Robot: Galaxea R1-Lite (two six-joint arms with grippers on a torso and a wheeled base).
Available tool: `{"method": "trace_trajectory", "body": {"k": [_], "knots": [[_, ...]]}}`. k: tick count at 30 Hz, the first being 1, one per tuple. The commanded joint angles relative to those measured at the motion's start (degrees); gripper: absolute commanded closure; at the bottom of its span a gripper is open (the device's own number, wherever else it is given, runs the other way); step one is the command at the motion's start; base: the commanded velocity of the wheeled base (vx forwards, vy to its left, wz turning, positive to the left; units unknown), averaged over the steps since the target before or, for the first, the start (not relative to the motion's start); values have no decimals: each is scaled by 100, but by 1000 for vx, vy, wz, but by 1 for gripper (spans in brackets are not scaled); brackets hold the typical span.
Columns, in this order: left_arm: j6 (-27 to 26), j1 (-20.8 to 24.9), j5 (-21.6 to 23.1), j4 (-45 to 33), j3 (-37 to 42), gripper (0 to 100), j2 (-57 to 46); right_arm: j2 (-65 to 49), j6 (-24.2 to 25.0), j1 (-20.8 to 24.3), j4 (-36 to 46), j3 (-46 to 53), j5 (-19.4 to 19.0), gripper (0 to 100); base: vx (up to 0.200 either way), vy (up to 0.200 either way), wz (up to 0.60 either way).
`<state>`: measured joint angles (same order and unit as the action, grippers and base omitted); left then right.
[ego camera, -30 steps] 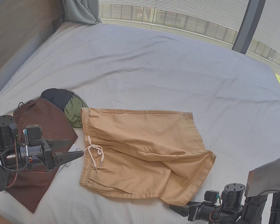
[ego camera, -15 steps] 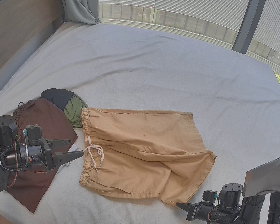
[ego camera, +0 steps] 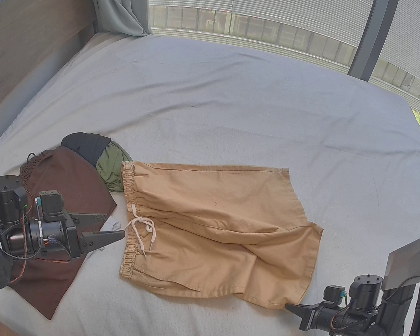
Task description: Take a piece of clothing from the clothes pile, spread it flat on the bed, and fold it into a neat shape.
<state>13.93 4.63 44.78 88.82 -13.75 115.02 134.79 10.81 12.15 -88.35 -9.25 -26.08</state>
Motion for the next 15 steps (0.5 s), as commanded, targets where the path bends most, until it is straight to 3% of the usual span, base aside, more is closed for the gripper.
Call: {"method": "trace_trajectory", "body": {"k": [1,7,15], "knots": [[-14,-24,14,4,4,0,196,-234,-255,-512,2,134,-170,100,0,0,0],[-31,-33,14,4,4,0,311,-252,-624,-934,2,222,-495,100,0,0,0],[-31,-6,14,4,22,0,451,-313,-642,-943,2,336,-539,100,0,0,0]]}}
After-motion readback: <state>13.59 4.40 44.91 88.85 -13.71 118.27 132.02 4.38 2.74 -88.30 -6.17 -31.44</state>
